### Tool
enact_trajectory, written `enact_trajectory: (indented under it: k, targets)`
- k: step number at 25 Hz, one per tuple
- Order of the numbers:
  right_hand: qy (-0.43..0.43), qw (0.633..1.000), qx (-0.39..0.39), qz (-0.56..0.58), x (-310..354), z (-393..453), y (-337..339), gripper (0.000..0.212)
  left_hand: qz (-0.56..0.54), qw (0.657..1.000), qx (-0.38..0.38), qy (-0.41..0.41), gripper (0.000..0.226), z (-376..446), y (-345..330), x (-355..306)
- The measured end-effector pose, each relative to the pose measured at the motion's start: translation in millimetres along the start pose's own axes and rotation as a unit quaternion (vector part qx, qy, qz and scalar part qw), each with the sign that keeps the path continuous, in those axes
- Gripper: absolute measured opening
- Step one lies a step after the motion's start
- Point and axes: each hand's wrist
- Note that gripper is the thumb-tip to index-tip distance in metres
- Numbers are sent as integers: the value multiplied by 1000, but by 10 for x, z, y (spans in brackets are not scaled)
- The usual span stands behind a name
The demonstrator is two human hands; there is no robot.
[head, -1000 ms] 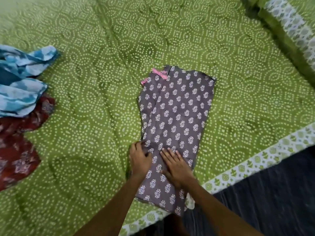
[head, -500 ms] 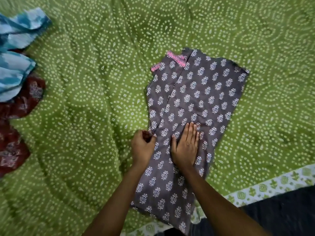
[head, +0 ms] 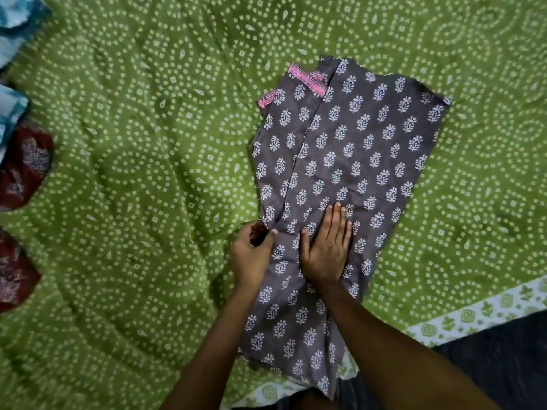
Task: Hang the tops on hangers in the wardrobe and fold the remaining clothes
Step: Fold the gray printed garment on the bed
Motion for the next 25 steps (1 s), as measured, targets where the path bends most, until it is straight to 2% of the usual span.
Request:
enact_trajectory:
  k: [2,4,6,9,12,17,21,22,25]
  targets:
    - [-1,1000,-3,-5,7,-3,-11,68,0,1000,2,17,7,-45,-31,-39]
    - [1,1000,-3,-8,6,-3,-9,67,46,990,82,105,18,1,-82,-147]
    - [3,1000,-3,-10,5,-1,-5,67,37,971,143,186,24,50,-119,-274]
    - [9,1000,-1,-15,-7,-8,-8,67,-112,945,191,241,23,120,-148,-363]
    - [7,1000,-2,-12,-15,-8,-14,69,-283,872,273,292,27,385,-39,-494]
    - [0,1000,-14,-9,3,-12,2,70,-398,852,258,225,57,799,260,-580]
    - [5,1000,-19,-8,12,-14,-14,68,-551,796,185,169,52,1078,711,-448]
    - [5,1000,-25,-7,6,-15,-26,69,-555,801,172,148,54,1162,829,-425]
    - [-4,1000,-31,-3,2,-5,-26,69,-486,864,101,84,47,1324,1182,-373]
Point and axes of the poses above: each hand's wrist, its own z-axis towards the middle knuckle, its own y-axis out of the back of the hand, x = y × z, and after that the axes turned 9 degrees about -x, right-handed
